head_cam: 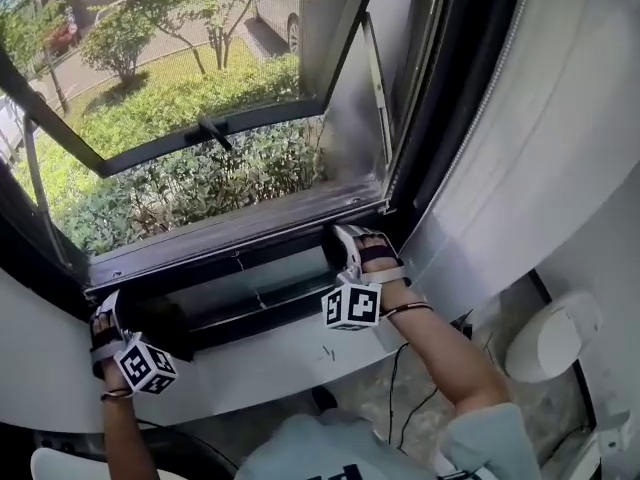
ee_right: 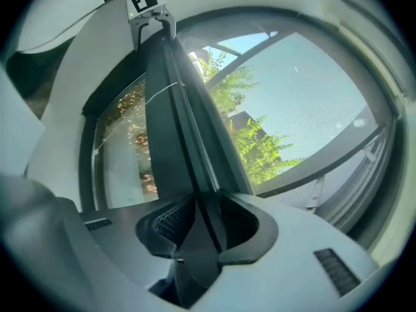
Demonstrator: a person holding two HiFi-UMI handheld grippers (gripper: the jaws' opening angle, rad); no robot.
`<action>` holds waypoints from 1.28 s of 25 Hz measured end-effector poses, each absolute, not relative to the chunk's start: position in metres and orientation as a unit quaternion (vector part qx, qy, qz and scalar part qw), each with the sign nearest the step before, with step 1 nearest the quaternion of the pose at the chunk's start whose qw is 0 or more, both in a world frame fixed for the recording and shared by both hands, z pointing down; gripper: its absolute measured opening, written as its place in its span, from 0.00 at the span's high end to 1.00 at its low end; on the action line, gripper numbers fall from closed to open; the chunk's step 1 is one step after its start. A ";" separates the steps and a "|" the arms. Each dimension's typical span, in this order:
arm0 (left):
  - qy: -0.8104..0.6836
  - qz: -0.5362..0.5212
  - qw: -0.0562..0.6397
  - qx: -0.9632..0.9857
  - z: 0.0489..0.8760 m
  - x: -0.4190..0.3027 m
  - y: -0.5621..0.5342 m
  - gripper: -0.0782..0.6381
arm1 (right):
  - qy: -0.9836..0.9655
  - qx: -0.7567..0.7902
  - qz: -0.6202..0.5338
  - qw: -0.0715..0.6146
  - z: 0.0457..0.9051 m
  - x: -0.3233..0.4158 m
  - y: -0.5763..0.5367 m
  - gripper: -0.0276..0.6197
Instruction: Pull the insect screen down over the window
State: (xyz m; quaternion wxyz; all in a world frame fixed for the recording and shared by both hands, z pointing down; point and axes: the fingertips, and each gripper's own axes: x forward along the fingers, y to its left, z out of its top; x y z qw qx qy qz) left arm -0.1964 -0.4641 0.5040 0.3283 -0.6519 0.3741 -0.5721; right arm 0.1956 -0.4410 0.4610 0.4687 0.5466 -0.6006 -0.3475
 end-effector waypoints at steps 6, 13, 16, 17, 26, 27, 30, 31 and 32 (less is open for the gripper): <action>0.387 -0.553 0.332 -0.659 0.503 -0.197 -0.466 0.28 | -0.597 0.503 -0.362 0.509 0.461 0.194 -0.449 0.82; 0.430 -0.492 0.285 -0.701 0.492 -0.186 -0.467 0.28 | -0.618 0.503 -0.342 0.497 0.456 0.198 -0.440 0.79; 0.446 -0.470 0.270 -0.712 0.488 -0.183 -0.464 0.28 | -0.620 0.547 -0.332 0.455 0.446 0.198 -0.433 0.78; 0.452 -0.460 0.269 -0.715 0.485 -0.182 -0.461 0.28 | -0.616 0.560 -0.333 0.443 0.442 0.198 -0.429 0.78; 0.508 -0.188 0.077 -0.837 0.442 -0.162 -0.404 0.69 | -0.706 0.636 -0.184 0.251 0.411 0.163 -0.372 0.78; 0.511 -0.173 0.069 -0.839 0.442 -0.163 -0.395 0.81 | -0.714 0.634 -0.172 0.243 0.413 0.156 -0.363 0.78; 0.515 -0.149 0.061 -0.842 0.449 -0.167 -0.367 0.87 | -0.744 0.618 -0.124 0.223 0.430 0.129 -0.334 0.78; 0.515 -0.140 0.057 -0.844 0.451 -0.169 -0.358 0.87 | -0.753 0.612 -0.105 0.217 0.437 0.120 -0.325 0.78; 0.516 -0.132 0.054 -0.845 0.453 -0.172 -0.351 0.87 | -0.760 0.608 -0.086 0.214 0.444 0.112 -0.317 0.78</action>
